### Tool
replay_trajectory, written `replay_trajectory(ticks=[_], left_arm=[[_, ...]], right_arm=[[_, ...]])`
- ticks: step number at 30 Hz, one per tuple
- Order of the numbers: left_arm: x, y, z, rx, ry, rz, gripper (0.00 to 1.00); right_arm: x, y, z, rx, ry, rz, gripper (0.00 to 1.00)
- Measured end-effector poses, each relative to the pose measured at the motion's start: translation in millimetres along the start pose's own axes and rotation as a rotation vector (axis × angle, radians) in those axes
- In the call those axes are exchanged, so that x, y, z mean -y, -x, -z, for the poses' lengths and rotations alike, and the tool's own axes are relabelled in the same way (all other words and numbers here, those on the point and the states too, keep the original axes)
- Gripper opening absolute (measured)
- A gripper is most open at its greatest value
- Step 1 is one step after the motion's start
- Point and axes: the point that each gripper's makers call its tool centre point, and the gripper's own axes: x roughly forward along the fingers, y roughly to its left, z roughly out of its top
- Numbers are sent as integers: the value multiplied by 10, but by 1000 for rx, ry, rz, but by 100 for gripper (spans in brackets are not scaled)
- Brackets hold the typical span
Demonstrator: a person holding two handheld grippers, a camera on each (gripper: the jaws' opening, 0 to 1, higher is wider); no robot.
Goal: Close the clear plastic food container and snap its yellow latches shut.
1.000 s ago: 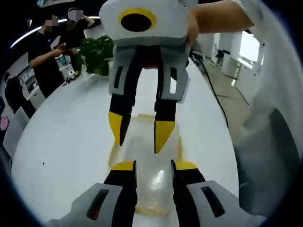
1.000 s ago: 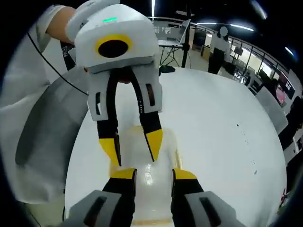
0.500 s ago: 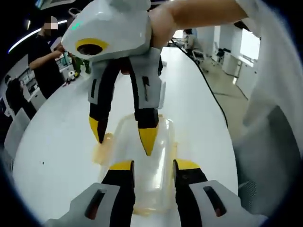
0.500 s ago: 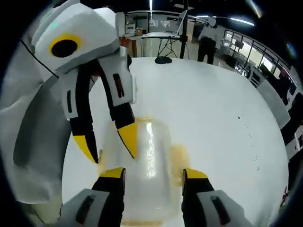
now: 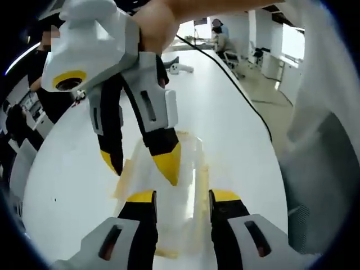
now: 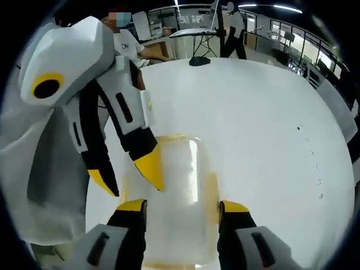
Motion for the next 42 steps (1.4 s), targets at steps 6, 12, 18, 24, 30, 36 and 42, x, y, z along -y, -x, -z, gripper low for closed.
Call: replay_trajectory(ticks=[6, 12, 18, 24, 30, 36, 42], left_arm=[[0, -52, -26, 4, -14, -5, 36], [17, -72, 27, -54, -165, -37, 36], [17, -109, 7, -66, -160, -61, 37], [15, -108, 10, -79, -183, -86, 37], [25, -114, 27, -97, -192, -89, 37], [14, -173, 36, -104, -221, -124, 36], [-40, -167, 86, -109, -211, -162, 36]], right_arm=[[11, -17, -1, -18, 0, -18, 49], [-3, -23, -3, -48, 12, -26, 49], [6, -31, -6, -68, 20, -35, 49], [9, -41, 1, -73, 5, -72, 48], [16, -67, 2, -97, -31, -129, 43], [33, -114, 9, -184, -37, -140, 40], [6, -87, 24, -201, -24, -153, 41]])
